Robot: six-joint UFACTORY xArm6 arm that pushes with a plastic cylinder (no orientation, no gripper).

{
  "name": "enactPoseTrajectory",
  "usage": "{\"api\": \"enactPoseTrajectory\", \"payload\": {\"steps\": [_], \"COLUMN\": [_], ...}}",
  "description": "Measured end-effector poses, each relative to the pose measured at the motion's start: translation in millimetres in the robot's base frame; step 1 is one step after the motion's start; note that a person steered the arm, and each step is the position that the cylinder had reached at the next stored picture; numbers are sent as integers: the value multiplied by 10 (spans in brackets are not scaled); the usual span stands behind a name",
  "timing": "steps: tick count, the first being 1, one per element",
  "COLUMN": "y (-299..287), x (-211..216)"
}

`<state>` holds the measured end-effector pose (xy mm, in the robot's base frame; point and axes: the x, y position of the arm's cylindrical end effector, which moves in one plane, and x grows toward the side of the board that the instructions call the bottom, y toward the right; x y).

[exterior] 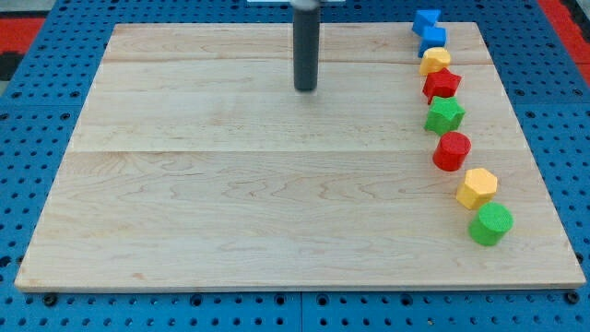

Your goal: Move your arm to the right of the blue triangle

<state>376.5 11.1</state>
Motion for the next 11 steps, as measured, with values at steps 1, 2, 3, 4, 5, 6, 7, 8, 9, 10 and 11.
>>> {"api": "enactPoseTrajectory", "payload": {"steps": [1, 2, 3, 4, 5, 6, 7, 8, 9, 10, 11], "y": [12, 523, 844, 1659, 2844, 3162, 3136, 3038, 2944, 2930, 2882], "x": [942, 1305, 1974, 2237, 2077, 1626, 763, 56, -535, -1118, -1831]}}
